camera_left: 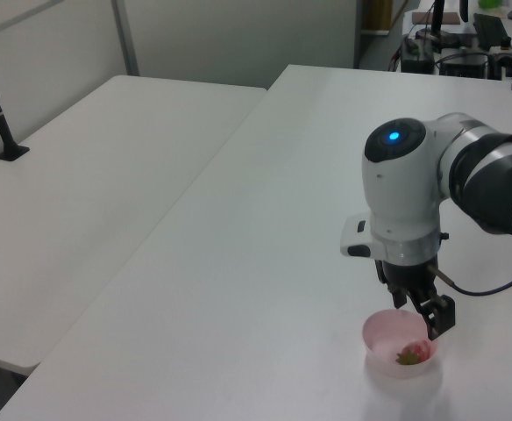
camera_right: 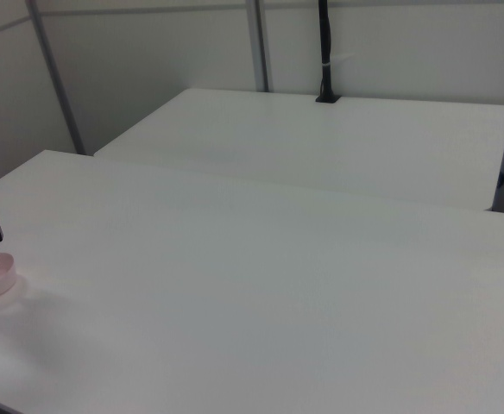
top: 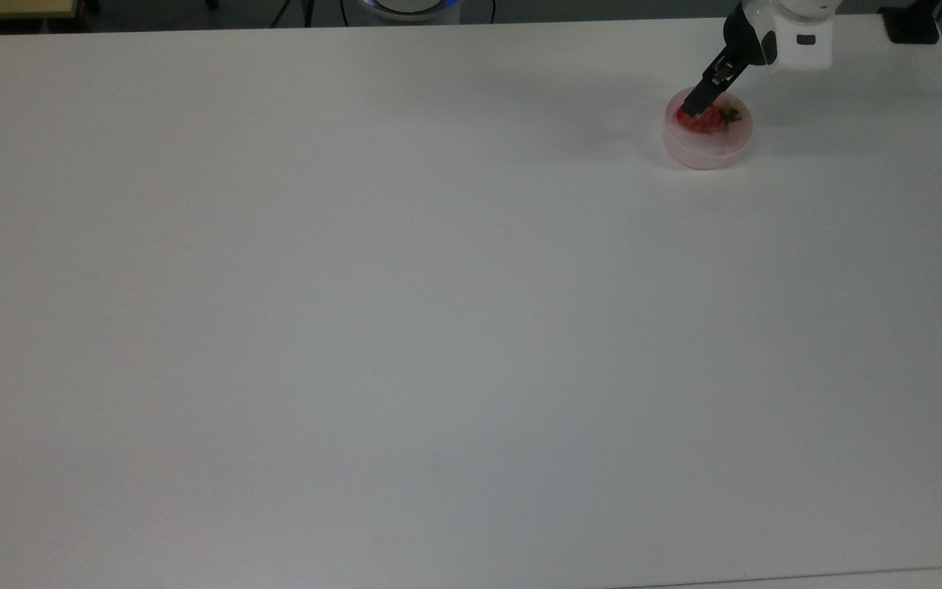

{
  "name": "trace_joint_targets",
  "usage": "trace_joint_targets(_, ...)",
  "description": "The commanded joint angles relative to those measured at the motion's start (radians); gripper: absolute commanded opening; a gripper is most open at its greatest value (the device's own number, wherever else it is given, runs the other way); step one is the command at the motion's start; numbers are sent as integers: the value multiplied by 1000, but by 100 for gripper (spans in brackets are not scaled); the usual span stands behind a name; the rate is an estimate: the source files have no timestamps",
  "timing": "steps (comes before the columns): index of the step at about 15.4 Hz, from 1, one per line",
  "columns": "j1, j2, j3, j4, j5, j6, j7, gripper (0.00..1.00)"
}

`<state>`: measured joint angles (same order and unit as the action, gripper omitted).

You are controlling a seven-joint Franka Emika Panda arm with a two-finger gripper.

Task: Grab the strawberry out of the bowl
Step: 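Lower the gripper into the pink bowl around the strawberry, then close the gripper on the red strawberry inside the bowl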

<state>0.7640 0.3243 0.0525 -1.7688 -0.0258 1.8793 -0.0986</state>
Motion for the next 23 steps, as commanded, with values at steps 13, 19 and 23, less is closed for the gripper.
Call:
trace_joint_targets(13, -11, 71, 0, -11, -2, 84, -26, 77)
trace_joint_targets(19, -9, 84, 0, -24, -46, 95, -26, 77)
trace_joint_targets(23, -9, 91, 0, -24, -54, 107, -26, 63)
